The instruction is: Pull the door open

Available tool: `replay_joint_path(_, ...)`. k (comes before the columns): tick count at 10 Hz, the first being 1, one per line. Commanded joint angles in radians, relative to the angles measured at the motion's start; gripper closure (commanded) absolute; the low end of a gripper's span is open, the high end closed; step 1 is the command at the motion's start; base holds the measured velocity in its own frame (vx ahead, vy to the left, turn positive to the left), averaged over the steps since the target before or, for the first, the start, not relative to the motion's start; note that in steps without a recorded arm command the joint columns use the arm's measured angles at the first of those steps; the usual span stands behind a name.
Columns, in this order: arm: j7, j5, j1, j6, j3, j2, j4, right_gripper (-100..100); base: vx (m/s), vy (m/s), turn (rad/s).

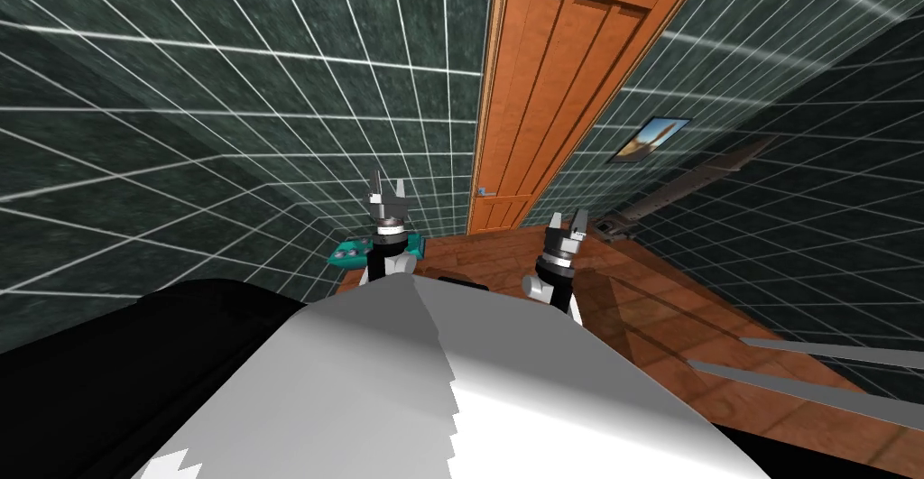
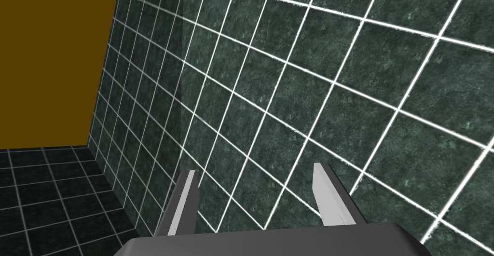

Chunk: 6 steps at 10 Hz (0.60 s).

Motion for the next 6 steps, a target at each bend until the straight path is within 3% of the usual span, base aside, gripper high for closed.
replay_joint_path(1,-0.005,-0.003,-0.017,-0.008,-0.004,-0.005,0.050,-100,0.048,-0.015,0.090)
replay_joint_path(4,-0.020,-0.013,-0.061,-0.024,-0.014,-0.021,0.163,-100,0.083,-0.022,0.168)
replay_joint_path(6,-0.025,-0.017,-0.077,-0.029,-0.018,-0.026,0.218,-100,0.060,-0.019,0.089)
